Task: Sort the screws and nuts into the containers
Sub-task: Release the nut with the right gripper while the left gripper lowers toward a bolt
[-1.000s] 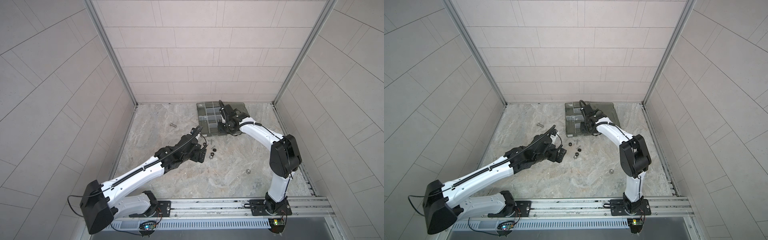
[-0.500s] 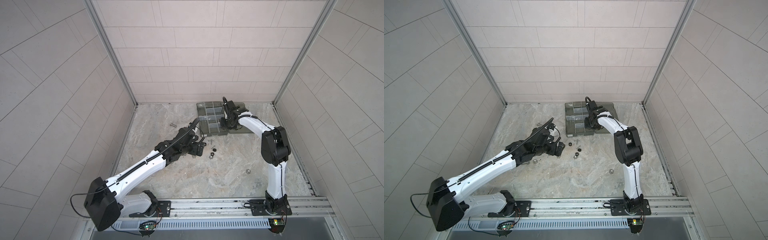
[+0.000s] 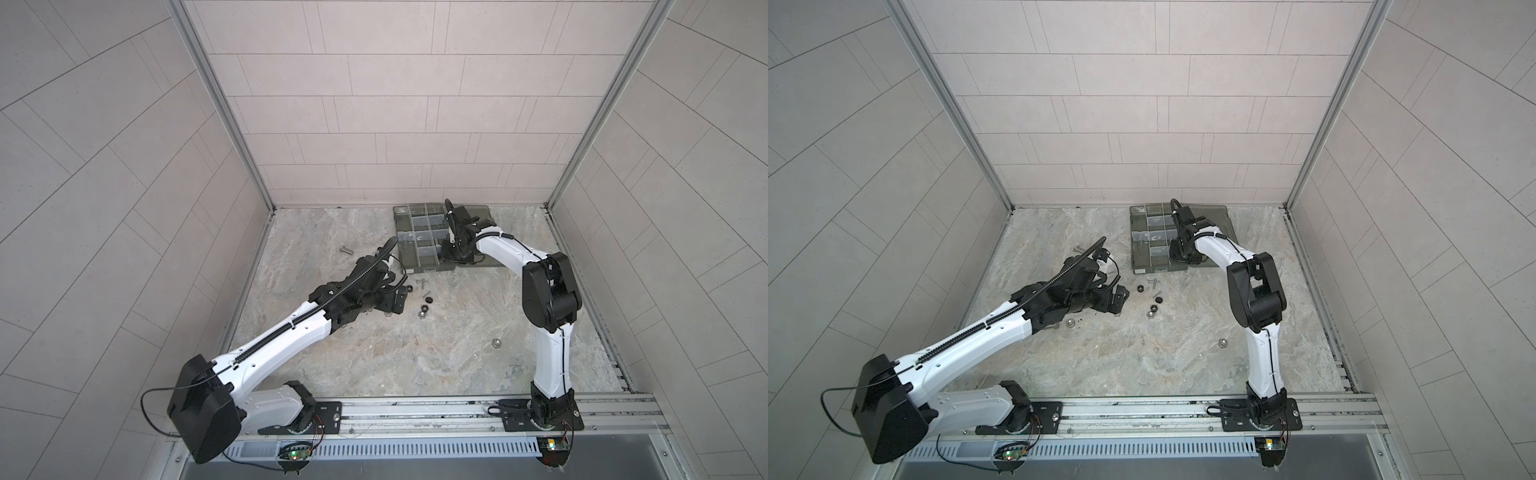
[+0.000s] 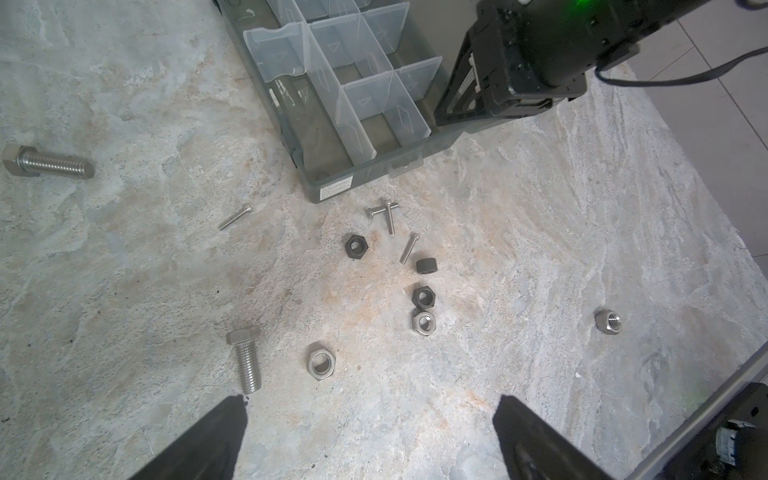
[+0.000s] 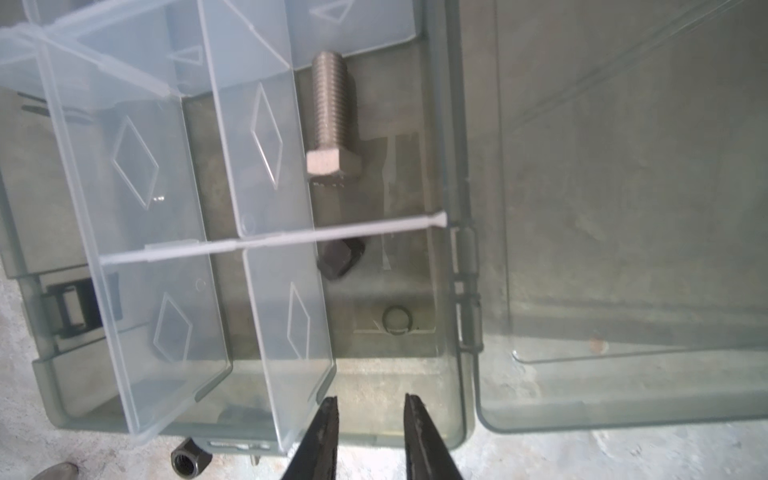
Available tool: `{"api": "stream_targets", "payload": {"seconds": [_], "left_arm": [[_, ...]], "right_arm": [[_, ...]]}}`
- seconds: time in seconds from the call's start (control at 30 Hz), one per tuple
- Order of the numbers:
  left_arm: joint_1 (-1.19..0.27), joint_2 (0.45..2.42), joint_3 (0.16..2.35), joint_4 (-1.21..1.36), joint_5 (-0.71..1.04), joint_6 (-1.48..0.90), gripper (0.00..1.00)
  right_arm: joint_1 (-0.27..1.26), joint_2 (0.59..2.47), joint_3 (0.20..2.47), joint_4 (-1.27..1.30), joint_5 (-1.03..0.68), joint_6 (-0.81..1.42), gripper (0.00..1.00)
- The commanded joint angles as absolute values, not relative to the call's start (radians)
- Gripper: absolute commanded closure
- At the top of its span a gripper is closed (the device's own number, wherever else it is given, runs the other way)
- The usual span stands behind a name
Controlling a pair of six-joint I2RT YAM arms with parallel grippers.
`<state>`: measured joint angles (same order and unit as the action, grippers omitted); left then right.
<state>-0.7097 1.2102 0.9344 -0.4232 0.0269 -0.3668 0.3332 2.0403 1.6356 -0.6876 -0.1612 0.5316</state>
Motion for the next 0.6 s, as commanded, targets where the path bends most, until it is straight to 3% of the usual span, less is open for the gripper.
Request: {"api": "stream_targets", "payload": {"seconds": [0.0,0.57], "left_arm": [[-0.703,1.169,0.903,-0.419,0.029,-0.388,0.00],[-0.674,1.112,0.736,-0.393,-0.077,-0.507,0.00]], "right_arm": [[0.343,1.934,1.599,-0.698,-0.160,0.529,0.71],[0.561,1.705,1.335,-0.640,-0.183,0.549,0.59]]}}
